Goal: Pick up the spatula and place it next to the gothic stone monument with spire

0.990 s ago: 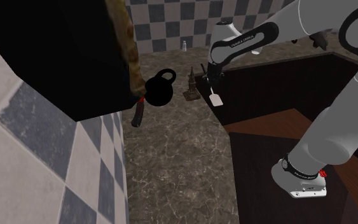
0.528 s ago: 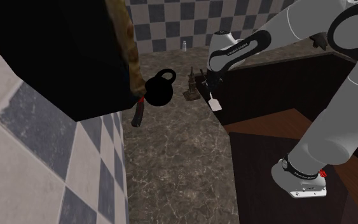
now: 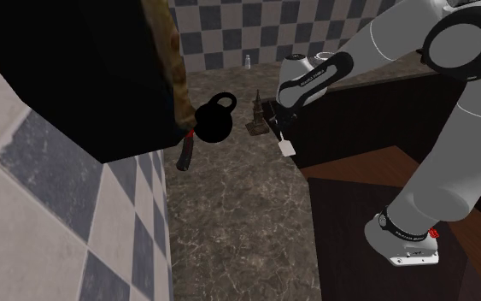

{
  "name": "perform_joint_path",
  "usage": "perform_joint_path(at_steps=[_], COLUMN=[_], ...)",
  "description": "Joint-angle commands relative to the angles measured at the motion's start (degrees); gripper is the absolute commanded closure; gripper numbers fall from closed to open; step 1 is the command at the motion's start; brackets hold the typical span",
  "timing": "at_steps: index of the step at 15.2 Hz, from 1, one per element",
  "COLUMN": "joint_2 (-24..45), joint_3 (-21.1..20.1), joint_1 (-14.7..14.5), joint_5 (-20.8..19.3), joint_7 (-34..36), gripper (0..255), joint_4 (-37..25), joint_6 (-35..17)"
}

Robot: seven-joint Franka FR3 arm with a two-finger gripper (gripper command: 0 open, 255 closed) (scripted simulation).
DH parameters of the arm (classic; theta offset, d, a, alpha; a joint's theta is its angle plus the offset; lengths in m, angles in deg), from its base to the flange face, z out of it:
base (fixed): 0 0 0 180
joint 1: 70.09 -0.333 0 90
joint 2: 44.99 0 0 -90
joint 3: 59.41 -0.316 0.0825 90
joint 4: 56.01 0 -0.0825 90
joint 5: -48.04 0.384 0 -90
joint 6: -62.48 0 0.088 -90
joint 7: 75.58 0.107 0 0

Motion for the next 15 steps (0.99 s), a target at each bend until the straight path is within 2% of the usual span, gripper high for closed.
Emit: perform_joint_path(at_steps=[1,15], joint_2=[0.90,9.94], joint_3=[-0.03,-0.91], joint_1=[0.06,0.72], joint_5=[0.20,2.24], joint_7=[-0.16,-1.41], gripper=[255,255], joint_4=[0.71,1.54], joint_6=[-1.62,-11.41])
